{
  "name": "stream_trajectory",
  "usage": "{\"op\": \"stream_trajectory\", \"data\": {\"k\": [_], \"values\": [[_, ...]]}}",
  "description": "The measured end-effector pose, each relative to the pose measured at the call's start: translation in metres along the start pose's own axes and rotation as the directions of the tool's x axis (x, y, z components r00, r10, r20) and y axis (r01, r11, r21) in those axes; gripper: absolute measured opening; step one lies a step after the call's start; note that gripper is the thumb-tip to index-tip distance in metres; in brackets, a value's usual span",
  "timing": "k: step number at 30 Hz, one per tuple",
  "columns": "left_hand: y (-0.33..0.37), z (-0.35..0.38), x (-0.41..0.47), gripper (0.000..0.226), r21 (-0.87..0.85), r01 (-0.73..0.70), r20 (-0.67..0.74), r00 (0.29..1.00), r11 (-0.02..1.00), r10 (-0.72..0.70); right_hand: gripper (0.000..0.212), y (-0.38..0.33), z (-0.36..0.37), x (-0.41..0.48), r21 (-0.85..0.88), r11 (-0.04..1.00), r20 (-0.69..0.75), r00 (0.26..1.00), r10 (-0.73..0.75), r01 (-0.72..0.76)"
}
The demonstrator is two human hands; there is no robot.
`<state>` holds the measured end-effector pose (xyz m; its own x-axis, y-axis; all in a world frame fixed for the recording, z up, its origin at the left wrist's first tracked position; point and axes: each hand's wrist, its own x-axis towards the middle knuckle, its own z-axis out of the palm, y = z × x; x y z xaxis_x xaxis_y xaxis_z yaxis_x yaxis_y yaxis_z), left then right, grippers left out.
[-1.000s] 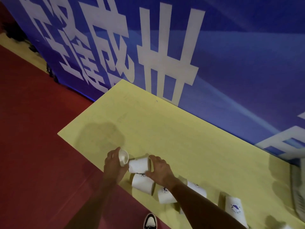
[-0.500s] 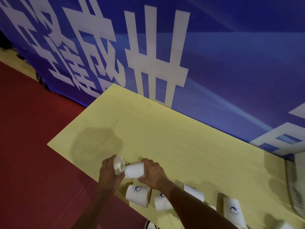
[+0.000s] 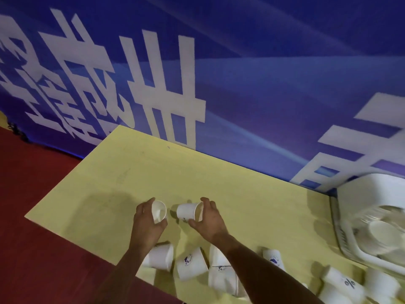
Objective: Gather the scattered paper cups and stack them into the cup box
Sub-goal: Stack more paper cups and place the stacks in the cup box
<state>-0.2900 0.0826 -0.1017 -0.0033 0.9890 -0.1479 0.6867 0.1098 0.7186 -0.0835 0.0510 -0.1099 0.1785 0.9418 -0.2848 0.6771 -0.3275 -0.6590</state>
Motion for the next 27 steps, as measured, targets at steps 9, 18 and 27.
{"op": "stream_trajectory", "data": {"k": [9,18,27], "values": [[0.126,0.087,-0.017,0.077,0.018,-0.244,0.213,0.948,0.970,0.235,0.075,0.092,-0.129,-0.056,0.097,0.985,-0.278,0.947,0.162,-0.140],[0.257,0.205,-0.086,0.076,-0.043,-0.462,0.477,0.769,0.886,0.425,0.073,0.208,-0.248,-0.160,0.216,0.942,-0.513,0.791,0.333,-0.256],[0.336,0.285,-0.154,0.077,-0.074,-0.586,0.644,0.589,0.807,0.487,0.080,0.301,-0.316,-0.246,0.284,0.880,-0.653,0.596,0.468,-0.379]]}}
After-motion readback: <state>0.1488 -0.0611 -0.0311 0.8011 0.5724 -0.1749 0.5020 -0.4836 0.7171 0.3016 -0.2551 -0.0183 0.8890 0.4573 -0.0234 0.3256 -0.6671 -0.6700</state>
